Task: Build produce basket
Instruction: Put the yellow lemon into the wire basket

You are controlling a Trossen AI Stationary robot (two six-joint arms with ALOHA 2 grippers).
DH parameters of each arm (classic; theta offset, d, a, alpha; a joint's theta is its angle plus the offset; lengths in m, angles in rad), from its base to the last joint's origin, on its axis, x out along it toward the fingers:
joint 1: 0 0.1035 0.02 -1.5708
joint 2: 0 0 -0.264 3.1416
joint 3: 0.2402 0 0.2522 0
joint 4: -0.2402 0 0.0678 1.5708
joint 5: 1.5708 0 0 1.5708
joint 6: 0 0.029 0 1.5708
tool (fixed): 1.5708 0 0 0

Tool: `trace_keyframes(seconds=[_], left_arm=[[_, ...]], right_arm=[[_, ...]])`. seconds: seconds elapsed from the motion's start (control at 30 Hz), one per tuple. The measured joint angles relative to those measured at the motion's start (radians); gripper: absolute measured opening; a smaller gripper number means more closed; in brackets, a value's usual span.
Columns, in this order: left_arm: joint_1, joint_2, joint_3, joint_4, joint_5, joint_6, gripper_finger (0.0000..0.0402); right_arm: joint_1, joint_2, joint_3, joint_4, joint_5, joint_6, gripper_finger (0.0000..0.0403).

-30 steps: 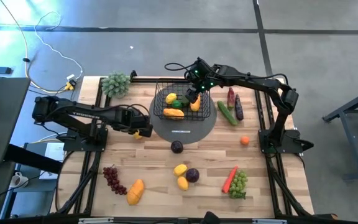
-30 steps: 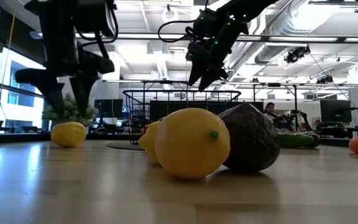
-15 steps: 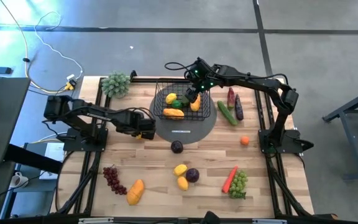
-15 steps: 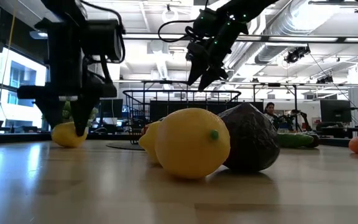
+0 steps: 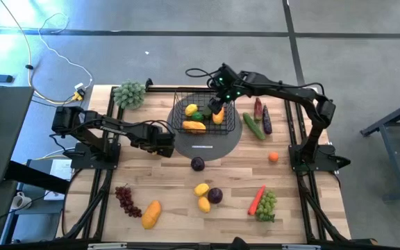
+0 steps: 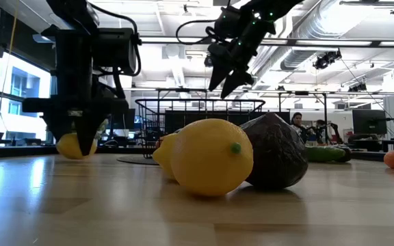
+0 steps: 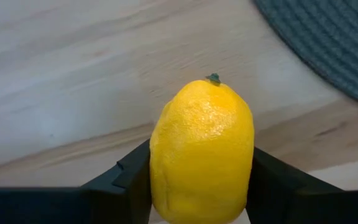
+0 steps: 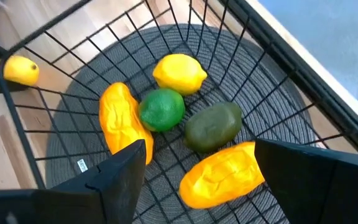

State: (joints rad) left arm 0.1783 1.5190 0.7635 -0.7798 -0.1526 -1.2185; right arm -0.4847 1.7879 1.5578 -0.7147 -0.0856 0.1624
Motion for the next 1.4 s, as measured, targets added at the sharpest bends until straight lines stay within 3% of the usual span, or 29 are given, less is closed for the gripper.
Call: trace_keyframes(seconds=[0.33, 0.7, 1.03, 1.4], left_arm=[[0.065, -0.133, 0.059, -0.009, 0.013, 0.177, 0.017], [0.241, -0.284, 0.185, 0.008, -0.045, 0.437, 0.017], [0.397, -0.284, 0.208, 0.273, 0.067, 0.706, 0.017], [0.459, -0.211, 0.209, 0.509, 0.18, 0.925, 0.017]], right_arm=[[-0.008, -0.06, 0.0, -0.006, 0.024, 0.043, 0.0281], [-0.008, -0.097, 0.0, -0.03, 0.024, 0.094, 0.0281], [-0.013, -0.158, 0.0, -0.066, 0.08, 0.227, 0.0281], [0.007, -0.198, 0.0, -0.254, 0.19, 0.421, 0.0281]])
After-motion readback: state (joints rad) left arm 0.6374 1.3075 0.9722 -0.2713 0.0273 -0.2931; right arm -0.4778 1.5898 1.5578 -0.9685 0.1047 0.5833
